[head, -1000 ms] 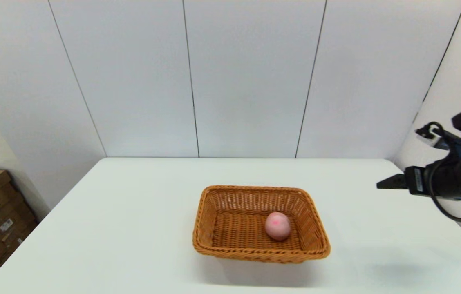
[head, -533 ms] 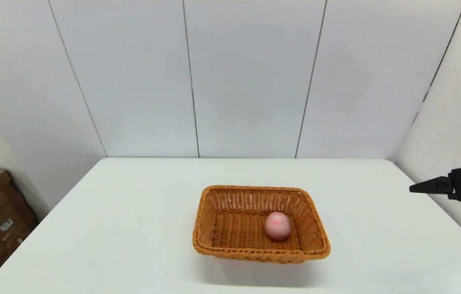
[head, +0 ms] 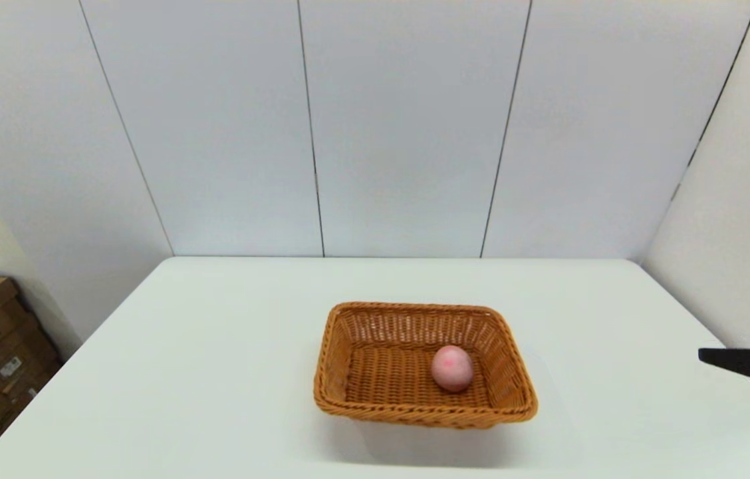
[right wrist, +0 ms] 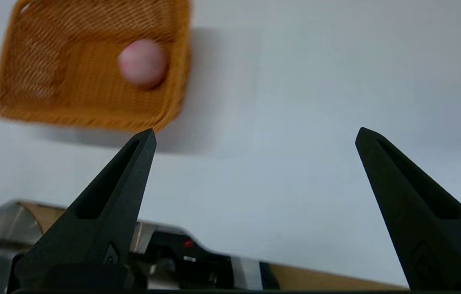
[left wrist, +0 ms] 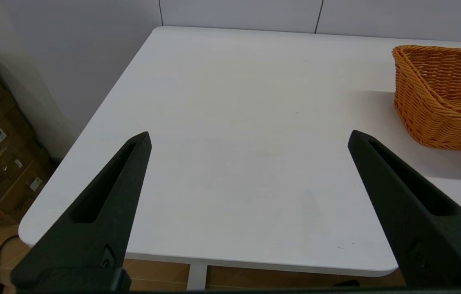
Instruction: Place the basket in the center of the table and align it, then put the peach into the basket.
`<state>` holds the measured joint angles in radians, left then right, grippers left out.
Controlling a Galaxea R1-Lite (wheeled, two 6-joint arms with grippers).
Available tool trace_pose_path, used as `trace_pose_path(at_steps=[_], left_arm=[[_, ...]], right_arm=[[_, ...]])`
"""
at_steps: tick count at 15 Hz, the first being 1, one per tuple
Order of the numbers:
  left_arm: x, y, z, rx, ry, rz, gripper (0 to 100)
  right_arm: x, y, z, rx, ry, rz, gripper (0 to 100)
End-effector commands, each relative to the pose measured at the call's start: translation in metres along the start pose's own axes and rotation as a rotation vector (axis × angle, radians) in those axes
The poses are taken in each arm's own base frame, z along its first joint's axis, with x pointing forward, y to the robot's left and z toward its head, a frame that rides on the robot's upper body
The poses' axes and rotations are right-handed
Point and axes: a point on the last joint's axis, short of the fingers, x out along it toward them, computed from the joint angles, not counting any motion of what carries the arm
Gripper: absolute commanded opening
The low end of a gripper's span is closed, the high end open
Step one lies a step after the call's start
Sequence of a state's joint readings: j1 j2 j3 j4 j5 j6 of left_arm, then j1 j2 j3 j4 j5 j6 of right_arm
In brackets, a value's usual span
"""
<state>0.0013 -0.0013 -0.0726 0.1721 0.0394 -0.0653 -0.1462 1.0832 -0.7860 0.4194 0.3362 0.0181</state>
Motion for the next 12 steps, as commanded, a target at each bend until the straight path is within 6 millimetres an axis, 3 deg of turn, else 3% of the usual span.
trace_pose_path(at_steps=[1, 4, 6, 9, 12], left_arm=[[0.000, 0.000, 0.000, -0.001, 0.000, 0.001, 100], [0.000, 0.000, 0.000, -0.001, 0.000, 0.001, 100], [0.000, 0.000, 0.000, -0.001, 0.001, 0.001, 100], [0.000, 0.000, 0.000, -0.001, 0.000, 0.001, 100], [0.000, 0.000, 0.000, -0.001, 0.001, 0.001, 100]], right_arm=[[-0.054, 0.021, -0.075, -0.073, -0.199, 0.060, 100], [-0.066, 0.018, -0.120, -0.094, -0.310, 0.028, 100], [-0.062, 0.012, -0.143, -0.116, -0.435, -0.007, 100], [-0.049, 0.004, -0.163, -0.110, -0.547, -0.093, 100], [-0.039, 0.000, -0.181, -0.106, -0.548, -0.108, 100]])
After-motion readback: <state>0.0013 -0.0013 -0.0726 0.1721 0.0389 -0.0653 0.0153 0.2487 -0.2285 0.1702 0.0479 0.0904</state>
